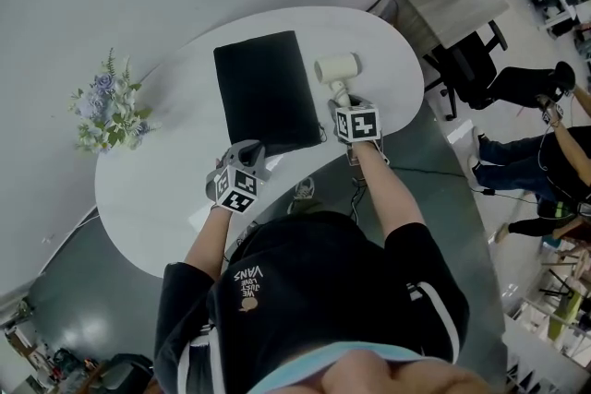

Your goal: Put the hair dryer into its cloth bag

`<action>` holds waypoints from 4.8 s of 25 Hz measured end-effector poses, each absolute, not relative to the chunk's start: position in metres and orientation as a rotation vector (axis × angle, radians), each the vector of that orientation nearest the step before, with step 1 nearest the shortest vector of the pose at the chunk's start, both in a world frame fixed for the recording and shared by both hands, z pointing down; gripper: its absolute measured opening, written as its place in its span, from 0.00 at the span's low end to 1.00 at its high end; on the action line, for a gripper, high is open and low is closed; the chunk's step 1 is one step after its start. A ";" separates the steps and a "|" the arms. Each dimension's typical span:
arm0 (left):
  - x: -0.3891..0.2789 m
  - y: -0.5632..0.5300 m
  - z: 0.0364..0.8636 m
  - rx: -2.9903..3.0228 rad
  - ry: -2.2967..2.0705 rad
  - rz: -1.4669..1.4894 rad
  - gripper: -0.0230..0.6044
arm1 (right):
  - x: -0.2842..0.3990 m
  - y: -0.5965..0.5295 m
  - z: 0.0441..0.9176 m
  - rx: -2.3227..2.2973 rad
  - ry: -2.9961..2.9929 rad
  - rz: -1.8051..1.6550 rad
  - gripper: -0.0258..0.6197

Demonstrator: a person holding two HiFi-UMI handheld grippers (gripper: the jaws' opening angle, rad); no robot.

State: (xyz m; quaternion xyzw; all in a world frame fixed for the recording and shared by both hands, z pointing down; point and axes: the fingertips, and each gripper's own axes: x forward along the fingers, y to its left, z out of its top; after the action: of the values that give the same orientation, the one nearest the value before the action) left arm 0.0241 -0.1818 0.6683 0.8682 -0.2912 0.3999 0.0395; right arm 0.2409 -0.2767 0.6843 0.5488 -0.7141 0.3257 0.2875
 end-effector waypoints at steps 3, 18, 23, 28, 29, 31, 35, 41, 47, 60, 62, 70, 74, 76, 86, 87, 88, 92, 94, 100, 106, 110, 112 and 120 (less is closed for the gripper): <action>0.023 -0.186 0.663 2.647 -0.901 1.170 0.09 | 0.234 -0.267 0.676 1.474 -1.948 0.886 0.38; 0.023 -0.177 0.642 2.733 -0.824 1.044 0.09 | 0.165 -0.153 0.634 1.545 -2.063 0.967 0.38; 0.015 -0.168 0.632 2.750 -0.835 1.020 0.09 | 0.138 -0.112 0.633 1.539 -2.057 0.985 0.38; 0.010 -0.161 0.629 2.748 -0.838 0.999 0.09 | 0.114 -0.076 0.631 1.508 -2.065 0.972 0.38; 0.010 -0.160 0.627 2.747 -0.840 0.990 0.09 | 0.109 -0.069 0.631 1.500 -2.067 0.971 0.38; 0.010 -0.158 0.622 2.751 -0.842 0.965 0.09 | 0.100 -0.056 0.631 1.483 -2.069 0.964 0.38; 0.009 -0.154 0.615 2.765 -0.832 0.931 0.09 | 0.080 -0.036 0.637 1.458 -2.065 0.959 0.38; 0.013 -0.146 0.603 2.793 -0.813 0.877 0.09 | 0.061 -0.015 0.643 1.437 -2.054 0.941 0.38; 0.017 -0.133 0.590 2.816 -0.789 0.836 0.09 | 0.041 -0.005 0.651 1.385 -2.060 0.935 0.38; 0.023 -0.108 0.574 2.906 -0.720 0.871 0.09 | 0.032 -0.047 0.652 1.286 -2.092 0.889 0.38; 0.023 -0.107 0.573 2.907 -0.713 0.865 0.09 | 0.032 -0.057 0.652 1.270 -2.098 0.878 0.38; 0.024 -0.108 0.566 2.883 -0.723 0.778 0.09 | 0.034 -0.096 0.651 1.217 -2.121 0.841 0.38; 0.023 -0.108 0.564 2.855 -0.743 0.737 0.09 | 0.033 -0.110 0.653 1.194 -2.128 0.838 0.38; 0.021 -0.109 0.567 2.839 -0.750 0.735 0.09 | 0.032 -0.116 0.654 1.183 -2.131 0.834 0.38; 0.017 -0.113 0.567 2.793 -0.771 0.680 0.09 | 0.027 -0.146 0.657 1.155 -2.153 0.824 0.38; 0.017 -0.114 0.566 2.790 -0.774 0.673 0.09 | 0.027 -0.150 0.657 1.156 -2.156 0.822 0.38; 0.017 -0.115 0.566 2.788 -0.780 0.668 0.09 | 0.027 -0.153 0.656 1.156 -2.159 0.820 0.38; 0.016 -0.122 0.566 2.776 -0.817 0.666 0.09 | 0.028 -0.169 0.655 1.143 -2.169 0.803 0.38; 0.015 -0.125 0.566 2.770 -0.828 0.667 0.09 | 0.026 -0.176 0.656 1.135 -2.173 0.798 0.38; 0.010 -0.141 0.572 2.734 -0.869 0.660 0.09 | 0.018 -0.204 0.661 1.094 -2.186 0.787 0.38; 0.005 -0.157 0.577 2.707 -0.913 0.684 0.09 | 0.010 -0.226 0.660 1.036 -2.216 0.773 0.38; 0.003 -0.166 0.581 2.690 -0.947 0.689 0.09 | 0.005 -0.240 0.661 0.998 -2.228 0.759 0.38; 0.003 -0.171 0.581 2.687 -0.961 0.691 0.09 | 0.004 -0.246 0.661 0.986 -2.233 0.755 0.38; 0.000 -0.182 0.585 2.672 -1.008 0.719 0.09 | -0.003 -0.266 0.666 0.982 -2.239 0.724 0.38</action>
State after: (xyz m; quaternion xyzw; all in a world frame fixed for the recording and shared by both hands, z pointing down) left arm -0.0003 -0.1816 0.5851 0.9030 -0.3405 0.2430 0.0981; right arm -0.0031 -0.2656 0.6661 0.3684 -0.8400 0.2717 0.2914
